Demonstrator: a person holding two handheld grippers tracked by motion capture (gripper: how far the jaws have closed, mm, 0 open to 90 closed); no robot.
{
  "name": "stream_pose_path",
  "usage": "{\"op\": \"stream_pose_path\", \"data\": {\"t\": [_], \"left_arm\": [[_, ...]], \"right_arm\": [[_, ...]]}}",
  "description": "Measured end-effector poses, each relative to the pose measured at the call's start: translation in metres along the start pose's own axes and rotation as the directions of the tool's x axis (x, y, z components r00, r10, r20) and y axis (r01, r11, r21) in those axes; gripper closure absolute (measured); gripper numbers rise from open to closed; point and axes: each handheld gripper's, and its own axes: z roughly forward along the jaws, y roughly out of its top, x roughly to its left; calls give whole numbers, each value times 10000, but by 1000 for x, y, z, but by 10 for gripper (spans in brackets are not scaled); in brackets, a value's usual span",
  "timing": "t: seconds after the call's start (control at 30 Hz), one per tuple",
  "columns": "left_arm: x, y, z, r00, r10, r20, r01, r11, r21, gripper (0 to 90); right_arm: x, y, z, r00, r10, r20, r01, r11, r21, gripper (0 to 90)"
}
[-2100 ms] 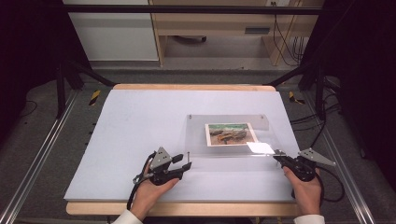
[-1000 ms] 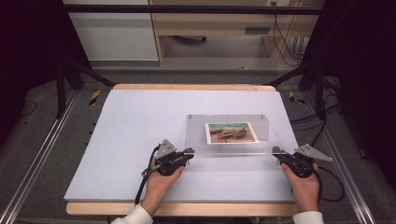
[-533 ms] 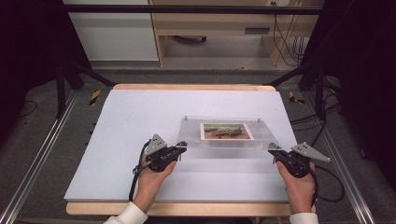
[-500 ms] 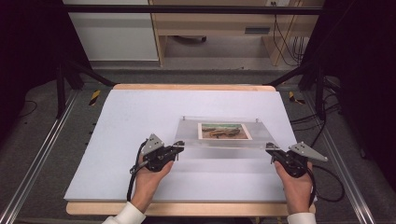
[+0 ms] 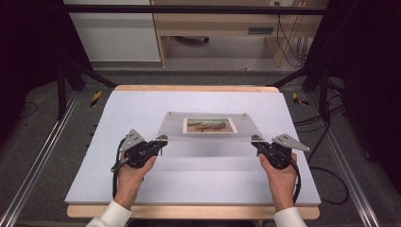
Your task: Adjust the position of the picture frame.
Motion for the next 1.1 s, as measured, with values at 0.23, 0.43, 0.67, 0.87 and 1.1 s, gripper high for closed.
{"op": "stream_pose_path", "data": {"t": [0.23,0.43,0.67,0.87,1.1], "left_arm": [[18,4,-8,9997,-66,-232,60,9996,-260,836],[28,5,-10,9995,-101,-314,91,9994,-326,836],[35,4,-9,9993,-107,-366,96,9995,-311,836],[40,3,-7,9993,-110,-350,99,9995,-302,835],[50,-4,-5,9991,-264,-343,259,9995,-154,836]], "right_arm": [[10,10,22,9999,-31,-110,29,9999,-119,847],[14,16,33,9998,-116,-164,114,9998,-143,847],[17,14,40,9998,-97,-149,95,9999,-108,846],[18,14,43,9999,-75,-120,73,9999,-94,846],[22,9,51,9999,-72,-74,73,9999,144,843]]}}
